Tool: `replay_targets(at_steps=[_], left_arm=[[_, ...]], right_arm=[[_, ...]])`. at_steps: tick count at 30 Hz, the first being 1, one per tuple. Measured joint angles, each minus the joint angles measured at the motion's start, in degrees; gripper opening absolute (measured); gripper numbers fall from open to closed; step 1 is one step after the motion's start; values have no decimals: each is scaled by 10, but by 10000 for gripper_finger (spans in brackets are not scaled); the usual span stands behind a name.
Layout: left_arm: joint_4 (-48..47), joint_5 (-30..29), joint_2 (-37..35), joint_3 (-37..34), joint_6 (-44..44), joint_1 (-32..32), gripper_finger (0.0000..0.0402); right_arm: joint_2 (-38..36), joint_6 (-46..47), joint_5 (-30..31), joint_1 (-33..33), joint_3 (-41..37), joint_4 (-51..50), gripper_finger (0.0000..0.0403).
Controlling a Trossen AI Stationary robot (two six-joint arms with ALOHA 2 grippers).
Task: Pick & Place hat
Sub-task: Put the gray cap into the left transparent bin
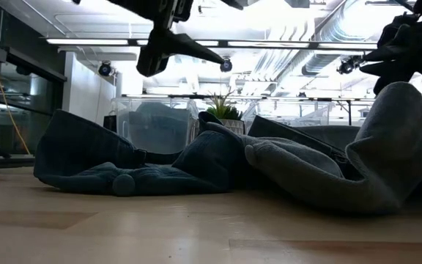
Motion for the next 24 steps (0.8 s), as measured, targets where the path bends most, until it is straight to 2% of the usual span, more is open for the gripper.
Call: replay_targets(at_steps=[3, 9, 20, 24], left_arm=[[42, -5, 0, -16, -8, 0, 236], [64, -8, 10, -19, -14, -5, 236], [96, -4, 54, -19, -41, -21, 236], [91, 25, 60, -19, -33, -21, 236]], right_arm=[[0, 0, -14, 0, 0, -2, 78], [0, 2, -50, 0, 0, -6, 78], [0, 89, -73, 0, 0, -72, 78], [7, 102, -70, 0, 8, -92, 78]])
